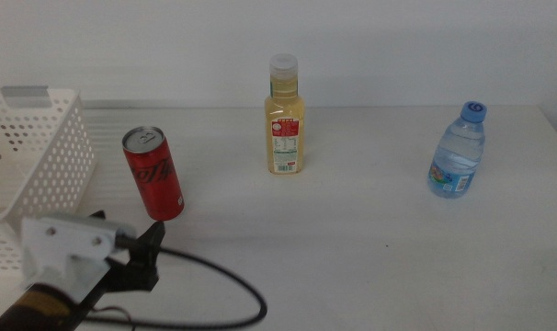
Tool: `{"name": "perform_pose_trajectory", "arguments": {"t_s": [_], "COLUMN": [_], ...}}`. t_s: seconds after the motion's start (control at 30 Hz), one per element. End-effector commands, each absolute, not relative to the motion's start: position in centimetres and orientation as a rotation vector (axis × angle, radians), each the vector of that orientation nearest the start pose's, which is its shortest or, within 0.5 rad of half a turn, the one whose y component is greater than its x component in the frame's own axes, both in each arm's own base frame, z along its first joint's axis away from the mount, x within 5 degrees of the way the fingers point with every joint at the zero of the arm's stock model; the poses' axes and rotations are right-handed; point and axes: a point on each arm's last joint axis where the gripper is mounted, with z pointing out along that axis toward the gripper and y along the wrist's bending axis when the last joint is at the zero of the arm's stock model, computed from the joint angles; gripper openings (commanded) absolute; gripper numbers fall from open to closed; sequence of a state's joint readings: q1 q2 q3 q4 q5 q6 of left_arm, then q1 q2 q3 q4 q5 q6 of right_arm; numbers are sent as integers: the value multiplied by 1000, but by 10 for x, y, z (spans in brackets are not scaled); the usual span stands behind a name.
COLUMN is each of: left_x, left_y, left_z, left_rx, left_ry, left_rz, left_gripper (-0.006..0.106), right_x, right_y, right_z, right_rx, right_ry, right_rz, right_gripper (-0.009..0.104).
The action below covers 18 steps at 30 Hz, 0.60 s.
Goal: Use arms to grab the bottles and put them into the dustbin to the left of the table.
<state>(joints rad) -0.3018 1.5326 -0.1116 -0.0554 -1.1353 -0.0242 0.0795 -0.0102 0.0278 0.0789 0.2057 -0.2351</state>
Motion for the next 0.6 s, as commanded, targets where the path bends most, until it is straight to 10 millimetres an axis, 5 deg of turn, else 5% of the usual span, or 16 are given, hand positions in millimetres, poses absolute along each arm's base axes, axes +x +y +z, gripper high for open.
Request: {"name": "perform_pose_trajectory", "arguments": {"t_s": [0.0, 0.57], "left_x": [203, 258], "left_y": [-59, -65], "left_z": [169, 159], "left_rx": [137, 88], "left_ry": [1590, 1625], "left_rz": [-256, -247], "left_gripper": [89, 89], "right_x": [54, 54], "right_y": [5, 5], "right_z": [196, 196], "right_rx": [-201, -201], "right_ry": [1584, 1584], "right_rz": [-64, -64], "right_gripper": [70, 70]}}
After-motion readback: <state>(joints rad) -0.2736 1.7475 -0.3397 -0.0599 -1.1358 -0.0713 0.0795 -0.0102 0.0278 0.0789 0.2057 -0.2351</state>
